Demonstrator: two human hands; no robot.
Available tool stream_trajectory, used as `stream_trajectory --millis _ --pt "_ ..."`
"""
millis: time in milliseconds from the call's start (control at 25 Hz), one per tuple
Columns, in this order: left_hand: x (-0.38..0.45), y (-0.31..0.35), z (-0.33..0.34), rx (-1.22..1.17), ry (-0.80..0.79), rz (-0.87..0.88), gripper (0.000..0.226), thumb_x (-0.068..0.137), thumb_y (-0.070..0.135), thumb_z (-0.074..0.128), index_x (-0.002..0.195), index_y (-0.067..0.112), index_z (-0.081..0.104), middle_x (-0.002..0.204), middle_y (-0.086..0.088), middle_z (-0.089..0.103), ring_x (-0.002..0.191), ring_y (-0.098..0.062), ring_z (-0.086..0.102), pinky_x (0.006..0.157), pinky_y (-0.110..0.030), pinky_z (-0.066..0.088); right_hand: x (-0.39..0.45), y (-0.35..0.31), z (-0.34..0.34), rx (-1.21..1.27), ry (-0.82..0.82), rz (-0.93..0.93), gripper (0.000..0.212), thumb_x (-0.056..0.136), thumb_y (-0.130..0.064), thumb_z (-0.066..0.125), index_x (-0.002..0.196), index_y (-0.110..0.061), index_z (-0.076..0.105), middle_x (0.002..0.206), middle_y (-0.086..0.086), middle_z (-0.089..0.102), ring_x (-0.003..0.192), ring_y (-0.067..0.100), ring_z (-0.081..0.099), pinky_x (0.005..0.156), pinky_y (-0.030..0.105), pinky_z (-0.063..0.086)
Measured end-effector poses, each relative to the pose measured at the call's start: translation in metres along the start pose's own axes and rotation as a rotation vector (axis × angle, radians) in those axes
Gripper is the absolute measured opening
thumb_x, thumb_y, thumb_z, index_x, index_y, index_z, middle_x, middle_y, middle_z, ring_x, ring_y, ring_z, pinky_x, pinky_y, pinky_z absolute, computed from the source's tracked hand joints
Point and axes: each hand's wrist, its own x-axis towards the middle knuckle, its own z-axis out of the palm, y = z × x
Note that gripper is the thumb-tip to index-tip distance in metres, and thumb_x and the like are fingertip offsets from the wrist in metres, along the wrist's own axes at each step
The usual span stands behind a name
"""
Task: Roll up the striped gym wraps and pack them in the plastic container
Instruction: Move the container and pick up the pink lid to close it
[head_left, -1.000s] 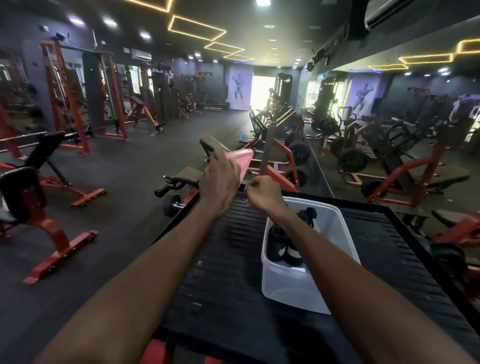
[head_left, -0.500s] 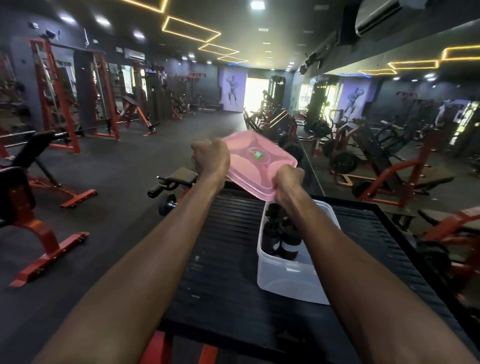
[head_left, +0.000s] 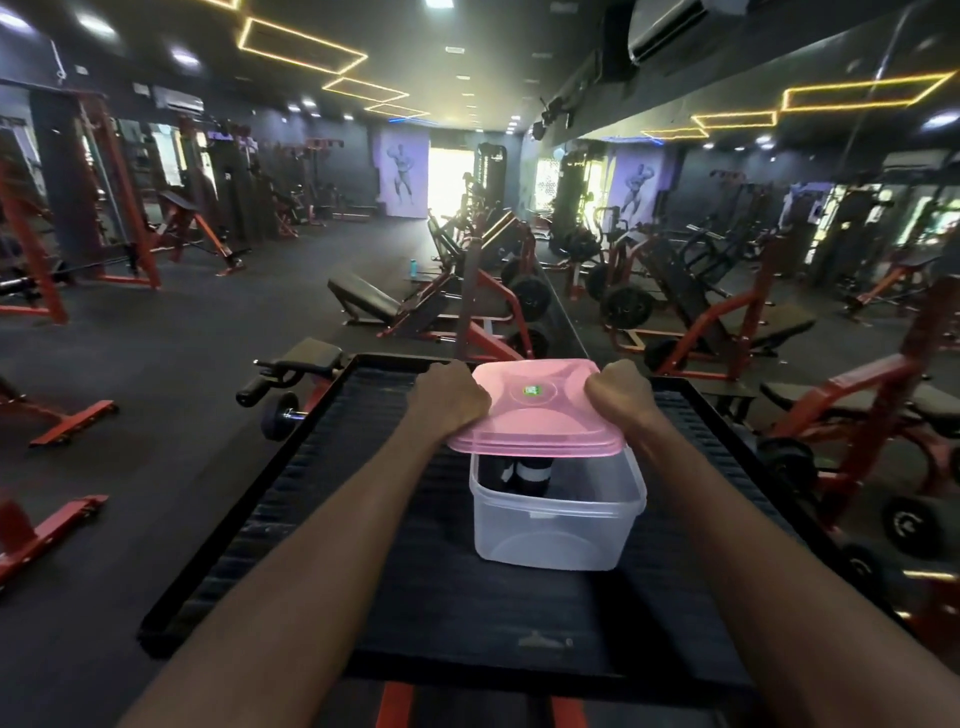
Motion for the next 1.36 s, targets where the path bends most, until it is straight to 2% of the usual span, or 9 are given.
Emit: stream_trajectory --millis 240,440,560,760,840,920,1000,1160,1360 --pt "-0.022 0.014 0.009 0.074 0.030 0.108 0.039 0.093 0.023 0.049 0.124 0.001 0.058 0.127 -0.020 0.060 0.117 -0.038 0.057 0.093 -0.043 0.048 -0.006 0.032 -0.006 -0.082 -0.075 -0.070 0.026 0.086 -0.009 0.052 0.094 0.003 0.073 0.090 0.016 0.068 0.091 0.031 0.066 0.072 0.038 0.050" --pt "-0.035 0.014 0.013 0.171 0.047 0.186 0.037 0.093 0.024 0.050 0.121 0.002 0.060 0.122 -0.019 0.064 0.111 -0.037 0.061 0.087 -0.041 0.049 -0.019 0.035 -0.010 -0.123 -0.127 -0.110 0.026 0.094 -0.006 0.049 0.106 0.003 0.070 0.101 0.015 0.066 0.088 0.024 0.060 0.063 0.027 0.041" --pt "-0.041 0.014 0.019 0.231 0.077 0.229 0.031 0.095 0.025 0.051 0.114 0.004 0.064 0.113 -0.015 0.067 0.102 -0.032 0.065 0.074 -0.036 0.045 -0.019 0.038 -0.009 -0.161 -0.145 -0.151 0.030 0.097 -0.012 0.046 0.114 0.003 0.067 0.112 0.019 0.066 0.094 0.027 0.061 0.075 0.032 0.043" --pt "-0.045 0.015 0.024 0.318 0.100 0.242 0.029 0.098 0.027 0.051 0.113 0.008 0.065 0.110 -0.010 0.068 0.100 -0.027 0.065 0.070 -0.033 0.041 -0.024 0.036 -0.009 -0.294 -0.227 -0.224 0.033 0.104 -0.019 0.039 0.116 0.003 0.060 0.119 0.020 0.061 0.094 0.026 0.056 0.077 0.035 0.042" --pt "-0.044 0.015 0.028 0.278 0.090 0.224 0.029 0.097 0.025 0.050 0.112 0.006 0.066 0.108 -0.012 0.068 0.097 -0.029 0.065 0.069 -0.034 0.043 -0.024 0.038 -0.006 -0.354 -0.276 -0.239 0.038 0.106 -0.026 0.035 0.123 0.002 0.054 0.130 0.021 0.051 0.103 0.031 0.055 0.082 0.038 0.043" --pt "-0.040 0.014 0.035 0.147 0.031 0.187 0.031 0.098 0.023 0.047 0.110 0.002 0.066 0.109 -0.014 0.068 0.093 -0.029 0.064 0.071 -0.033 0.046 -0.023 0.039 -0.002 -0.412 -0.302 -0.238 0.047 0.106 -0.037 0.034 0.131 -0.001 0.048 0.153 0.027 0.034 0.125 0.040 0.052 0.100 0.048 0.045" --pt "-0.038 0.013 0.042 -0.023 -0.040 0.144 0.032 0.100 0.021 0.043 0.113 -0.001 0.063 0.114 -0.017 0.066 0.097 -0.030 0.063 0.081 -0.038 0.052 -0.022 0.040 -0.001 -0.438 -0.324 -0.221 0.052 0.106 -0.043 0.034 0.136 -0.002 0.044 0.160 0.028 0.022 0.136 0.042 0.044 0.108 0.054 0.041" --pt "-0.037 0.011 0.046 -0.176 -0.050 0.055 0.037 0.101 0.025 0.043 0.126 -0.001 0.055 0.122 -0.018 0.061 0.106 -0.032 0.061 0.075 -0.034 0.045 -0.023 0.038 0.000 -0.436 -0.334 -0.195 0.054 0.105 -0.045 0.035 0.141 -0.004 0.041 0.161 0.026 0.019 0.137 0.045 0.042 0.111 0.058 0.038" --pt "-0.037 0.009 0.047 -0.154 -0.059 0.055 0.041 0.102 0.024 0.041 0.131 -0.003 0.051 0.133 -0.023 0.057 0.118 -0.038 0.057 0.082 -0.033 0.038 -0.030 0.040 0.002 -0.470 -0.282 -0.190 0.060 0.104 -0.049 0.031 0.149 -0.010 0.033 0.166 0.018 0.012 0.139 0.046 0.040 0.113 0.060 0.036"
